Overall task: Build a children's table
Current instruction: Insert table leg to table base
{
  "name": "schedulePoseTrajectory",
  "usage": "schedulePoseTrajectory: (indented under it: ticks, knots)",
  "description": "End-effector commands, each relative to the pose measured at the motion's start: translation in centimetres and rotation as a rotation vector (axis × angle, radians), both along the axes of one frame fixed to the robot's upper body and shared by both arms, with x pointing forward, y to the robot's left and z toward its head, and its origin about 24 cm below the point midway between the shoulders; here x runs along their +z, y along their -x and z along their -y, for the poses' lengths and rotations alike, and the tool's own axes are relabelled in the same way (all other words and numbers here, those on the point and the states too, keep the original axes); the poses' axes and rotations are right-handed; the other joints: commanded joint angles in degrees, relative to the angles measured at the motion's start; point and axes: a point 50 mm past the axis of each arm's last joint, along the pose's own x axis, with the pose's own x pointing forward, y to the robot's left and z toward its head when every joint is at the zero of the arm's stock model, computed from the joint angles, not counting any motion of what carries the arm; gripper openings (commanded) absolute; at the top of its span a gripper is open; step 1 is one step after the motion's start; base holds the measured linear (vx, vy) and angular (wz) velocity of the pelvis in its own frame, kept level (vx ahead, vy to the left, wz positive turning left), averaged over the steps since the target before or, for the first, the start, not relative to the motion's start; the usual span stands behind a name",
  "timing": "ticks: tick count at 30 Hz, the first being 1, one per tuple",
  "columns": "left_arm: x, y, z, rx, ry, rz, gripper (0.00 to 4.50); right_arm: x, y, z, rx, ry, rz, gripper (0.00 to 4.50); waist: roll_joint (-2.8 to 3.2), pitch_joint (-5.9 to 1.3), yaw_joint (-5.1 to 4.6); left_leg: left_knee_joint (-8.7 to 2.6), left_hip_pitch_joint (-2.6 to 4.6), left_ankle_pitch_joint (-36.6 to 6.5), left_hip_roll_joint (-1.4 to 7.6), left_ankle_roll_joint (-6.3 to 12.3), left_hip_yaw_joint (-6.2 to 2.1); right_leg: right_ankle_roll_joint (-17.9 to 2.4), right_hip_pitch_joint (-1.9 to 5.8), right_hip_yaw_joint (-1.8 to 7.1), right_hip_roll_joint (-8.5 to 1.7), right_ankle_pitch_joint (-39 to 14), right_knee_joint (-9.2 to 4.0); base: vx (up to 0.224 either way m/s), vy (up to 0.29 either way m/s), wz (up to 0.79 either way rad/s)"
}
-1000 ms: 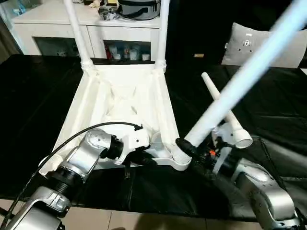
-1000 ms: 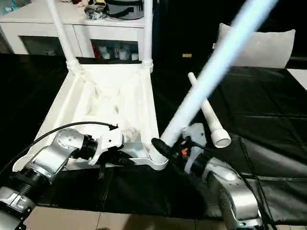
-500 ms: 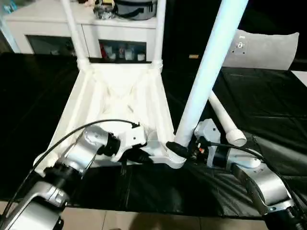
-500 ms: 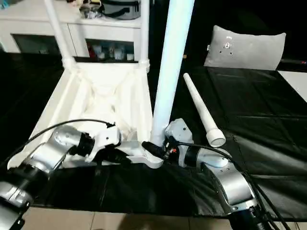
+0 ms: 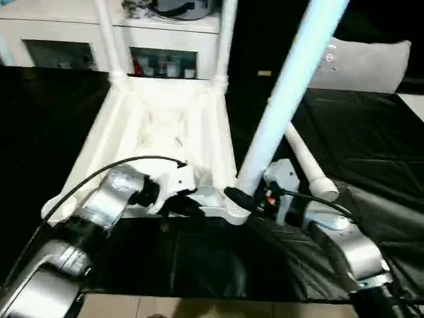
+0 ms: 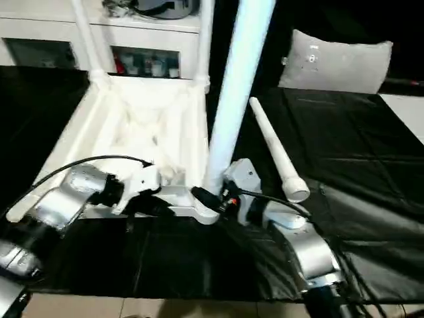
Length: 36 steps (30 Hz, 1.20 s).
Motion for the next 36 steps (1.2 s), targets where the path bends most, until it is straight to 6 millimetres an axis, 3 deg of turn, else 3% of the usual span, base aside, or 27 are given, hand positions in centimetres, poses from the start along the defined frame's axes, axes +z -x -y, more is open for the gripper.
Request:
schedulePoseTrajectory:
  ticks: [1,3,6,7,9,10,12,15,17,21,27,29,33,34,36]
  knots:
    - [2.7,-0.1,-0.8,0.15,0.089,0.098,0.0,-6.1,1.5,2.0,-0.134,0.16,-0.277,1.9,0.78,-2.0,0.17,-5.11,0.84,-18.82,4.25,-1.91,-2.01,-11.82,0.29,3.07,-5.5,-11.53,-4.77,0.0,0.0,0.0]
    - [2.6,1.5,-0.3,0.175,0.111,0.074,0.0,-6.0,1.0,2.1,-0.189,0.147,-0.275,1.9,0.87,-2.07,-0.54,-5.23,-0.01,-15.14,4.37,-1.33,-2.16,-12.73,0.95,2.88,-5.45,-6.14,-4.12,0.0,0.0,0.0]
    - [2.3,3.7,1.4,0.195,0.156,0.042,0.0,-5.9,0.3,2.3,-0.247,0.133,-0.273,1.9,0.64,-2.41,-1.49,-4.37,0.16,-10.88,4.06,0.66,-1.67,-14.6,1.19,2.97,-5.16,0.54,-3.85,0.0,0.0,0.0]
    - [2.3,4.3,2.1,0.193,0.167,0.035,0.0,-5.9,0.2,2.3,-0.259,0.127,-0.276,1.9,0.26,-2.38,-1.49,-4.07,0.22,-9.95,3.76,1.71,-1.34,-14.66,1.05,3.0,-4.91,0.88,-4.15,0.0,0.0,0.0]
    - [2.3,5.3,3.3,0.181,0.185,0.032,0.0,-5.9,0.0,2.3,-0.257,0.119,-0.282,1.9,0.48,-2.13,-1.23,-4.03,0.15,-10.3,3.68,2.25,-1.37,-14.4,1.0,2.96,-4.97,-2.06,-4.42,0.0,0.0,0.0]
    - [2.5,5.6,4.0,0.19,0.205,0.033,0.0,-5.8,0.0,2.1,-0.234,0.116,-0.284,1.9,-0.08,-2.04,-1.22,-4.1,0.3,-11.26,3.82,2.08,-1.27,-13.84,0.87,2.98,-4.83,-4.8,-4.66,0.0,0.0,0.0]
    - [2.6,5.5,4.4,0.211,0.214,0.038,0.0,-5.7,0.1,1.9,-0.211,0.11,-0.289,1.9,0.29,-1.86,-0.94,-4.29,0.42,-12.64,3.86,1.34,-1.4,-12.75,0.66,2.99,-4.77,-8.69,-4.86,0.0,0.0,0.0]
    - [2.4,4.8,4.1,0.238,0.171,0.067,0.0,-5.9,0.7,1.5,-0.152,0.115,-0.306,1.9,0.12,-1.96,-0.86,-4.31,0.53,-13.83,3.78,0.64,-1.46,-11.21,0.52,3.08,-4.62,-10.88,-5.02,0.0,0.0,0.0]
    - [2.3,4.5,3.9,0.262,0.153,0.076,0.0,-6.1,1.1,1.4,-0.12,0.123,-0.326,1.9,0.29,-2.1,-0.64,-4.28,0.62,-13.75,3.81,0.38,-1.49,-10.72,0.51,3.11,-4.6,-10.27,-4.97,0.0,0.0,0.0]
    - [2.2,4.5,3.7,0.252,0.125,0.097,0.0,-6.6,1.4,1.4,-0.104,0.141,-0.345,1.9,0.32,-2.45,-0.1,-3.92,0.56,-10.34,3.62,1.1,-1.34,-11.08,0.73,3.06,-4.52,-3.65,-4.46,0.0,0.0,0.0]
    - [2.2,4.2,3.5,0.25,0.129,0.098,0.0,-6.5,0.7,1.3,-0.123,0.147,-0.334,1.9,0.25,-2.62,-0.14,-3.85,0.6,-10.63,3.54,0.88,-1.38,-11.74,0.91,2.91,-4.46,-2.79,-4.3,0.0,0.0,0.0]
    - [2.5,3.7,3.5,0.241,0.162,0.111,0.0,-6.3,0.3,1.3,-0.122,0.148,-0.324,1.9,0.34,-2.36,-0.2,-4.0,0.79,-13.09,3.5,0.37,-1.34,-11.57,0.65,2.94,-4.46,-6.46,-4.71,0.0,0.0,0.0]
    - [2.2,3.8,3.4,0.179,0.176,0.077,0.0,-6.1,-0.2,1.1,-0.122,0.127,-0.318,1.9,0.21,-1.99,-0.17,-4.31,1.1,-18.51,3.53,-1.26,-1.65,-9.52,0.29,3.08,-4.92,-18.59,-5.63,0.0,0.0,0.0]
    - [2.1,3.8,3.4,0.177,0.173,0.071,0.0,-6.1,-0.2,1.1,-0.121,0.12,-0.322,2.25,0.21,-2.08,-0.1,-4.32,1.19,-18.96,3.58,-1.58,-1.75,-8.74,0.22,3.15,-5.0,-20.31,-5.75,0.0,0.0,0.0]
    - [1.9,3.7,3.2,0.18,0.163,0.071,0.0,-6.0,-0.3,1.1,-0.125,0.112,-0.324,2.46,0.21,-2.31,-0.09,-4.4,1.05,-17.35,3.68,-1.56,-1.77,-9.0,0.33,3.17,-4.82,-17.07,-5.42,0.0,0.0,0.0]
